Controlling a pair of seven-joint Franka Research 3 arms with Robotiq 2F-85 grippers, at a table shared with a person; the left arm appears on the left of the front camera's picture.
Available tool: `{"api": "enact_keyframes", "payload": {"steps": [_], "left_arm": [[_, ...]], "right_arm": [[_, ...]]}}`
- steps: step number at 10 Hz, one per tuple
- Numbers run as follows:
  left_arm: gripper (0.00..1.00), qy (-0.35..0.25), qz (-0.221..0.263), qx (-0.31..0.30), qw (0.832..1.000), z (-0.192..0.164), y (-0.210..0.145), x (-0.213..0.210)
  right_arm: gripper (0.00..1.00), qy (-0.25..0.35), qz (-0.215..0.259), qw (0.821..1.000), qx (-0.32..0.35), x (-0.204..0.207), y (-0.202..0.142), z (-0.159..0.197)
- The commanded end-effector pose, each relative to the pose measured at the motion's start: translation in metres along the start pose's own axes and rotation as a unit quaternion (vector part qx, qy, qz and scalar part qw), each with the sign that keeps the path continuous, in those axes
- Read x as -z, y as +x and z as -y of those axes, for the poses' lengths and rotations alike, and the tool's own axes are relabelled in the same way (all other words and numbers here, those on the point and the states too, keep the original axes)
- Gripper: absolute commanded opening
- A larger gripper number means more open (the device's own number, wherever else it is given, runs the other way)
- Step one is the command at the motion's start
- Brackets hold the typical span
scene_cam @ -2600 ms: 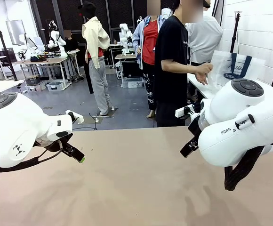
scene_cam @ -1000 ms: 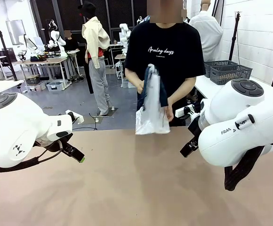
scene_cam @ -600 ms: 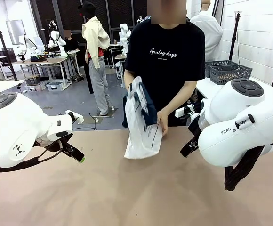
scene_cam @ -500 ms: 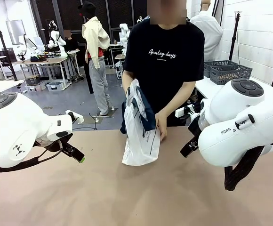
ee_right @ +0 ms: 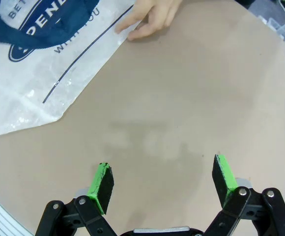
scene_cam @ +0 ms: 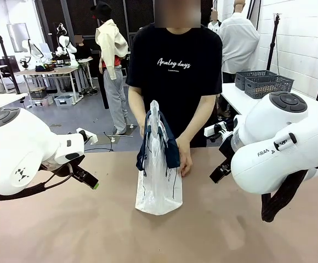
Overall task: Transfer purchased items from the store into the shopping bag.
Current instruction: Open the Reusable shopping bag in the center of the table.
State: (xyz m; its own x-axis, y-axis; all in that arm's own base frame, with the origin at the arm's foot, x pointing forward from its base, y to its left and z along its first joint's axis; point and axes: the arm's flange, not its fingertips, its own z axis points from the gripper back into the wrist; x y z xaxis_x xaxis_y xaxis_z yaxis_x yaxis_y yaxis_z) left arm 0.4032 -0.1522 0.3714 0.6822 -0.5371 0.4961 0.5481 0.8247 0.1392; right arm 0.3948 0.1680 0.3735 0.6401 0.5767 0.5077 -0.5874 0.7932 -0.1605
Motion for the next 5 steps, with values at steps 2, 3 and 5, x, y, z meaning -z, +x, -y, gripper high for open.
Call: {"api": "enact_keyframes", "payload": {"steps": [2, 3, 5], "left_arm": [[1.00, 0.000, 0.000, -0.001, 1.000, -0.0010, -0.0003, -0.0001], [1.00, 0.000, 0.000, -0.001, 1.000, -0.0010, -0.0003, -0.0001], [1.00, 0.000, 0.000, -0.001, 1.000, -0.0010, -0.0003, -0.0001]], "right_arm": [[1.00, 0.000, 0.000, 1.000, 0.000, 0.0000, 0.0000, 0.0001], [1.00, 0.000, 0.000, 1.000, 0.000, 0.0000, 0.0000, 0.0001], [1.00, 0.000, 0.000, 1.000, 0.000, 0.0000, 0.0000, 0.0001]]}}
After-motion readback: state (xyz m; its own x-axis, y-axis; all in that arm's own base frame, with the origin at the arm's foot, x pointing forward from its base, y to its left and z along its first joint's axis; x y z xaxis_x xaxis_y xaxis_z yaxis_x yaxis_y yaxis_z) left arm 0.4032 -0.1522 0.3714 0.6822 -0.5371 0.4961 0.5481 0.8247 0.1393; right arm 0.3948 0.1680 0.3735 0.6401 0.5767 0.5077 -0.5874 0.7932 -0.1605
